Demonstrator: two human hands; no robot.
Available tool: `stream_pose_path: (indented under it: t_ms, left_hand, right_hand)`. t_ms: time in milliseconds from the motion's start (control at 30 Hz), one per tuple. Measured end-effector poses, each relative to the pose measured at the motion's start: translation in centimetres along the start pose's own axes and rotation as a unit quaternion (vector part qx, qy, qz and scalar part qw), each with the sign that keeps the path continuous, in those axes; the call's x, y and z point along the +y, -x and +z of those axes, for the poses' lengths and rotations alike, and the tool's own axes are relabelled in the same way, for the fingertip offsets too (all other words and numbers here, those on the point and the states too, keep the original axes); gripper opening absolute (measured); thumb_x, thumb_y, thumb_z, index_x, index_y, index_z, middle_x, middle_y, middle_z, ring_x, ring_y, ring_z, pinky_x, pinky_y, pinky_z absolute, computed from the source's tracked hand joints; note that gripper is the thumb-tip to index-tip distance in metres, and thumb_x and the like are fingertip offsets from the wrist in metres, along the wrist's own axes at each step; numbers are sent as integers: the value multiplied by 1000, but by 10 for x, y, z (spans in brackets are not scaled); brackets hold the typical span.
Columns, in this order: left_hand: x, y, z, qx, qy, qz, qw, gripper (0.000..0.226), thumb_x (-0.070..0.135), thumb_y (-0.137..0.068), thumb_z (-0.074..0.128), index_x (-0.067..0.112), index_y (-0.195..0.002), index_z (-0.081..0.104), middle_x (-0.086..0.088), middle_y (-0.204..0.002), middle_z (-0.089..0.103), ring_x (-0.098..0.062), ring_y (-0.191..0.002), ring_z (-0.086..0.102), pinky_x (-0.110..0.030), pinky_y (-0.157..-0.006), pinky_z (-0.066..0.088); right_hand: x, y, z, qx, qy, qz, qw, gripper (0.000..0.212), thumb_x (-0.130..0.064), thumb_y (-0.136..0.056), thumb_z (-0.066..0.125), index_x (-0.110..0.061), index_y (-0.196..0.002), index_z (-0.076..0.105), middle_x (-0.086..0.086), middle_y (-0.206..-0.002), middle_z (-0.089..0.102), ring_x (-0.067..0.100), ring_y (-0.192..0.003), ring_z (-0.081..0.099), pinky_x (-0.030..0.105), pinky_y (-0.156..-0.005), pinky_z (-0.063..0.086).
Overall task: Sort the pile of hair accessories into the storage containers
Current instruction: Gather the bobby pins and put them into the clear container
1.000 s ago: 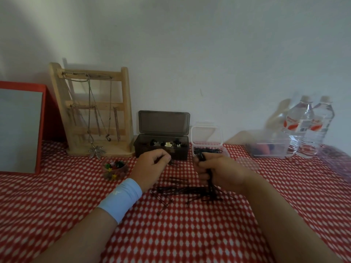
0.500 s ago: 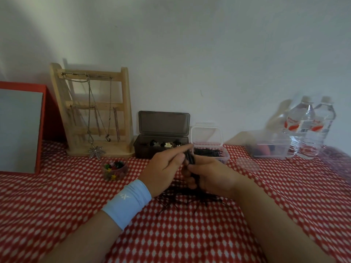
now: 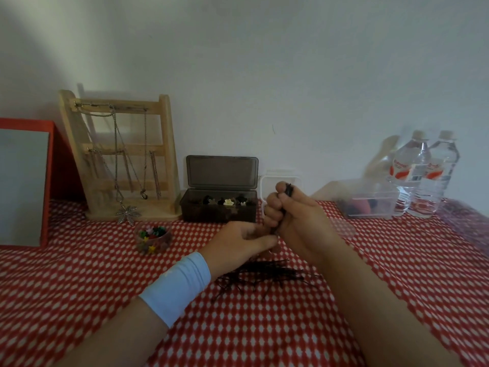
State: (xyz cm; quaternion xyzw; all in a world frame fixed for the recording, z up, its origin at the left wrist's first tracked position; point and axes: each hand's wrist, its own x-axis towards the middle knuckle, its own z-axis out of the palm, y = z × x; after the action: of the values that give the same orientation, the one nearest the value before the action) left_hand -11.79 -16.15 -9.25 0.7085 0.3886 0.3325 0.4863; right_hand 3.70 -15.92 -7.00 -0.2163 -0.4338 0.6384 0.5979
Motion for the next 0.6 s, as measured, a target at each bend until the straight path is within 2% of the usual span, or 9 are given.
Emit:
stream_pose_path:
  t_ms: [100,233,300,367,500,600]
  left_hand:
    - [0,-2,3,22,6,-8,1000,20,20,-92,65,4,-90,75,-12,-87,76,-15,-72,67,-25,-75,54]
    - [-1,-2,2,43,52,-27,997,15,16,-92,64,8,-86,75,-3,-79,75,-10,-67,64,-22,-68,52]
    - [-4,-1,1,57,64,-43,995,14,17,-92,64,13,-85,76,2,-75,73,-10,-65,62,-22,-64,51]
    - [-7,-1,-1,68,97,-61,991,14,19,-92,64,14,-87,77,1,-76,73,-9,-64,60,-23,-62,50]
    - [-6,-1,1,48,213,-105,970,12,14,-92,63,8,-96,73,-3,-78,71,-7,-61,61,-21,-59,52]
    - [2,1,3,15,295,-137,945,14,9,-93,60,5,-103,69,-8,-87,71,-9,-67,66,-21,-62,56]
  right_hand:
    - [6,0,3,29,19,-28,999,24,0,-104,30,-14,-95,46,1,-73,46,14,-63,42,26,-59,40]
    - [13,0,3,31,51,-4,998,21,-2,-106,33,-13,-100,50,6,-84,60,16,-69,53,31,-68,49]
    - [13,0,2,32,90,14,995,21,-2,-106,34,-13,-100,51,5,-82,62,17,-70,55,34,-74,49]
    - [11,1,3,24,110,25,993,19,-2,-105,34,-12,-100,49,4,-76,60,17,-72,55,33,-75,49]
    - [11,4,6,-1,107,33,994,18,-3,-106,32,-13,-100,45,2,-72,50,16,-68,51,25,-62,47]
    - [12,3,6,22,123,9,992,22,-3,-106,31,-15,-97,46,-3,-66,46,13,-61,43,28,-66,45]
